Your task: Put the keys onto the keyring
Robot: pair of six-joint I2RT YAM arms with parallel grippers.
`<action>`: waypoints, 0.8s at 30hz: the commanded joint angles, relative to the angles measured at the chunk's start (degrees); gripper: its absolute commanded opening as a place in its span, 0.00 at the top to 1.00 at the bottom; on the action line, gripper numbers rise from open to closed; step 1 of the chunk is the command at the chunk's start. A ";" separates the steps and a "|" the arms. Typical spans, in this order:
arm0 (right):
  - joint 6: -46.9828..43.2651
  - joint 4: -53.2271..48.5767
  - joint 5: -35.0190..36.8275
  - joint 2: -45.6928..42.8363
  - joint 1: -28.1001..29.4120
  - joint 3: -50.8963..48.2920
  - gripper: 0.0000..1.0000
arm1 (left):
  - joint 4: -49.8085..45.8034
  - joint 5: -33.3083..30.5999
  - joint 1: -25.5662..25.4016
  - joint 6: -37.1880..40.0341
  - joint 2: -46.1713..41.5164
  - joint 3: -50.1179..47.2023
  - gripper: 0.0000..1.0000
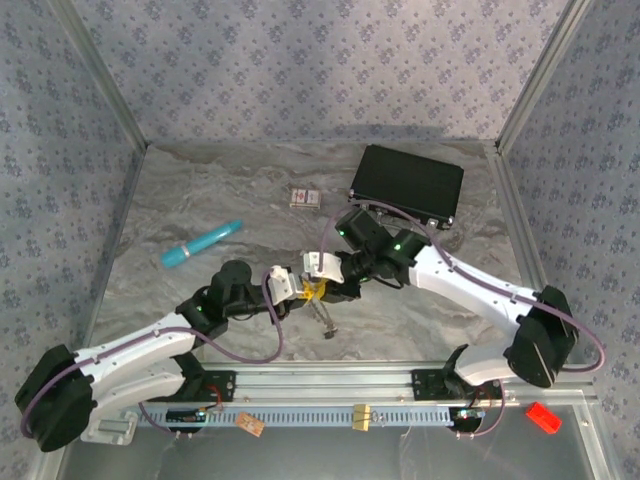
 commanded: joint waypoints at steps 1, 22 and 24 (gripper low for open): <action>4.63 5.32 -6.69 -3.65 -2.11 -3.37 0.67 | 7.58 1.67 -0.16 -1.18 -0.49 -1.20 1.00; 4.78 6.30 -6.28 -0.23 -1.43 -4.03 0.76 | 12.73 2.84 -0.32 -3.64 -1.51 -3.46 1.00; 4.70 6.37 -5.68 -0.18 -1.23 -4.02 0.83 | 13.16 2.82 -0.29 -3.77 -1.49 -3.55 1.00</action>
